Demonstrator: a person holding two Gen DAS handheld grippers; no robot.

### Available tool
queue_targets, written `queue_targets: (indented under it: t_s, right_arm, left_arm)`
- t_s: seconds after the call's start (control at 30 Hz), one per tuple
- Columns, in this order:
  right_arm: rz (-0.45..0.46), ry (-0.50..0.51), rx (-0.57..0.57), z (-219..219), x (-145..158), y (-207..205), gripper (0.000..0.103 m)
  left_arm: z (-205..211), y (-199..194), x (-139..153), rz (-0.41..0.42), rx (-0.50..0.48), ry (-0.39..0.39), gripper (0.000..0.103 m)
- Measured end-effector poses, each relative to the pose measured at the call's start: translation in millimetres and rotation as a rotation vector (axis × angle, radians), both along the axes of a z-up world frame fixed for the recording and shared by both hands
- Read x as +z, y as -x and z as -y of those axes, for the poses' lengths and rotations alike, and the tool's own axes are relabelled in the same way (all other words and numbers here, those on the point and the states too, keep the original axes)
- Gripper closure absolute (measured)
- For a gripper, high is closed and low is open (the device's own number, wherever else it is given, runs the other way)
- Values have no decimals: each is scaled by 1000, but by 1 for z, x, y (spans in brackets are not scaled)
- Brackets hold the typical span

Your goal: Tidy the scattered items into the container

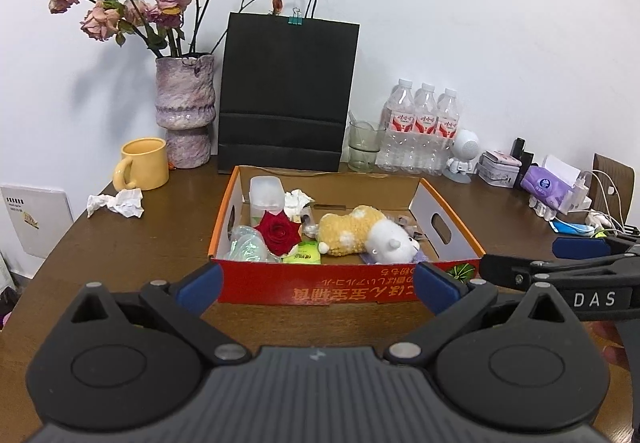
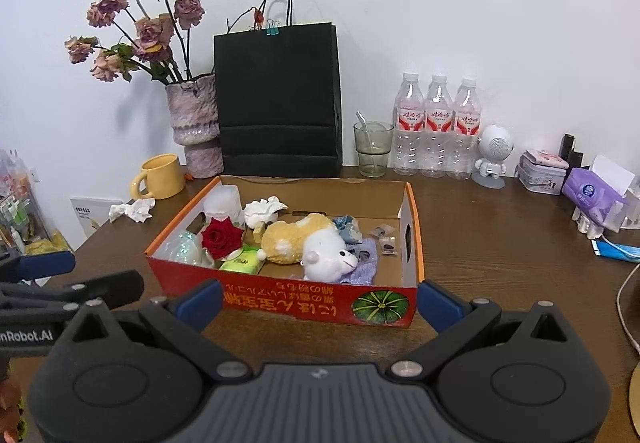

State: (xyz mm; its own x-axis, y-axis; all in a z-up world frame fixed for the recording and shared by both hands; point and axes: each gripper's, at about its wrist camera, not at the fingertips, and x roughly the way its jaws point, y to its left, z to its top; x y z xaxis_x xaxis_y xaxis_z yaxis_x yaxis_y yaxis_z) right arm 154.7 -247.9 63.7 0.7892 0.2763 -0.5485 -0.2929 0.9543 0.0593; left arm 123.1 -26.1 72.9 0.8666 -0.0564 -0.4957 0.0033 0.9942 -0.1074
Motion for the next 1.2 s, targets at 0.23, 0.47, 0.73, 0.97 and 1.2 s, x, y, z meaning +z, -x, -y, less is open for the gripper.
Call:
queue_targets:
  t_s: [0.23, 0.47, 0.73, 0.97, 1.2]
  right_arm:
    - [6, 2, -3, 1, 3, 9, 0]
    - [7, 8, -9, 1, 3, 11, 0]
    - [7, 14, -15, 2, 3, 12, 0]
    - [3, 15, -18, 3, 2, 13, 0]
    - [3, 16, -18, 4, 1, 13, 0]
  left_arm:
    - [3, 8, 2, 4, -6, -4, 0]
    - [4, 10, 2, 1, -13, -2, 0]
    - [4, 8, 1, -5, -14, -2, 0]
    - [5, 8, 0, -6, -16, -2, 0]
    - [6, 8, 0, -5, -16, -4, 0]
